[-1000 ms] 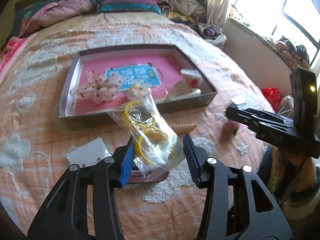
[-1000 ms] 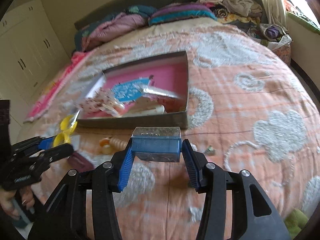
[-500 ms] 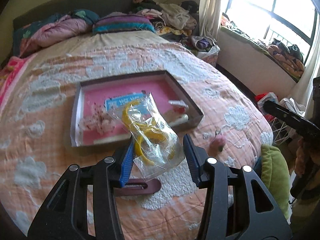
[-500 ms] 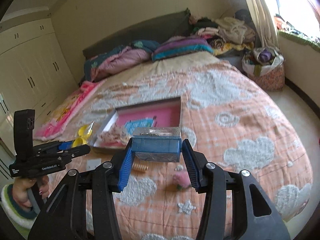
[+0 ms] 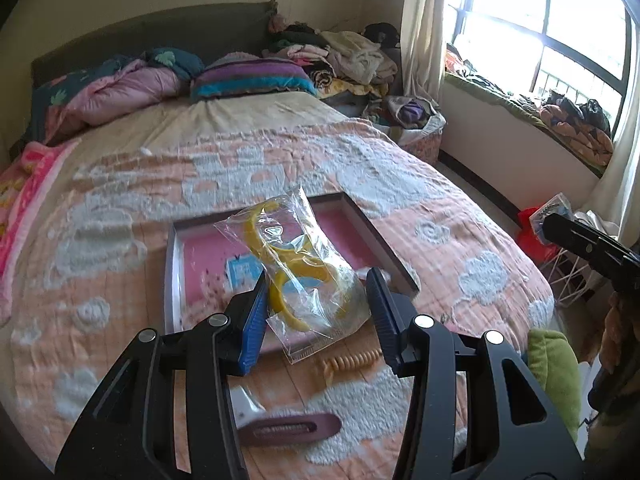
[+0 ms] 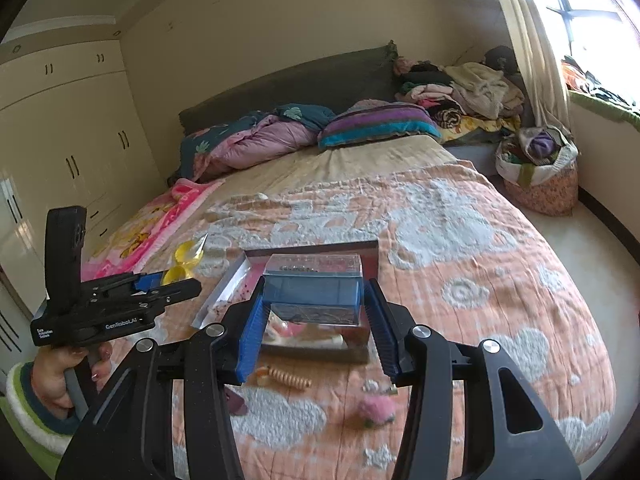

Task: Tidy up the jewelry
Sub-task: 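Carry the hair ties into the pink box with the left tool while the right drops the blue case there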

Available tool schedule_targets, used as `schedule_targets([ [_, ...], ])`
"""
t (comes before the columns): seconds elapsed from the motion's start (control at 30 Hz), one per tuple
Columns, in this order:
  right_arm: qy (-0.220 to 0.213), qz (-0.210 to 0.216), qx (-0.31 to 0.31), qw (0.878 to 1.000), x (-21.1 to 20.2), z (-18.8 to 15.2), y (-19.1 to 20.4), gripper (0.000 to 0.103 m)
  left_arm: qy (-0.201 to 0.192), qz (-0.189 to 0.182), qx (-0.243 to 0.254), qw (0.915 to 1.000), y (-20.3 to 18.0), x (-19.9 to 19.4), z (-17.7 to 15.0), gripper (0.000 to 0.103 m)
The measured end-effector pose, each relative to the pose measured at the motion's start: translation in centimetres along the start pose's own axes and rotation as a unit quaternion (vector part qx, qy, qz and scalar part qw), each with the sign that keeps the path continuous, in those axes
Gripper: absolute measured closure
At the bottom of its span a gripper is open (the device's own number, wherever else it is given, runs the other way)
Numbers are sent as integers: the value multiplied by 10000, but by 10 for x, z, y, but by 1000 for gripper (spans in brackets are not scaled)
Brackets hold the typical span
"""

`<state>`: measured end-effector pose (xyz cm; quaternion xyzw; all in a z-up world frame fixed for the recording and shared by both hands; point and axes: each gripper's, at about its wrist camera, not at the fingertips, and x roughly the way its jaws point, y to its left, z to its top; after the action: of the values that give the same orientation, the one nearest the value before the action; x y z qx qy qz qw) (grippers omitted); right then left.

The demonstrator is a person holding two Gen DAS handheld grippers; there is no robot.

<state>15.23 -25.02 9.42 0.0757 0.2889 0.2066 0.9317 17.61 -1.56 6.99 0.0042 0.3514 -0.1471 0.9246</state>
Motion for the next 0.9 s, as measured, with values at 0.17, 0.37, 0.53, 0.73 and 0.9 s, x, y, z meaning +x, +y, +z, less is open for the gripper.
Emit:
schedule_targets([
  [0.17,62,35,-99,9999,22,15,2,57,19,112,13,9999,4,11,13,65],
  [0.37,209,29,-125,9997,54,30,-2,57,139,168,-40,9998,13,29,21,65],
  [0.53,497,21,-162,9986,91,32,-5,57,326,140,-165,9992,23,52,17,65],
  [0.73,879,-99,-198,9959,133,24,-9,57,632,75,-242,9977,28,82,-3,65],
  [0.9,1162,-186,-212,9928,166,17,-13,57,859,39,-279,9959,32,102,-20,64],
])
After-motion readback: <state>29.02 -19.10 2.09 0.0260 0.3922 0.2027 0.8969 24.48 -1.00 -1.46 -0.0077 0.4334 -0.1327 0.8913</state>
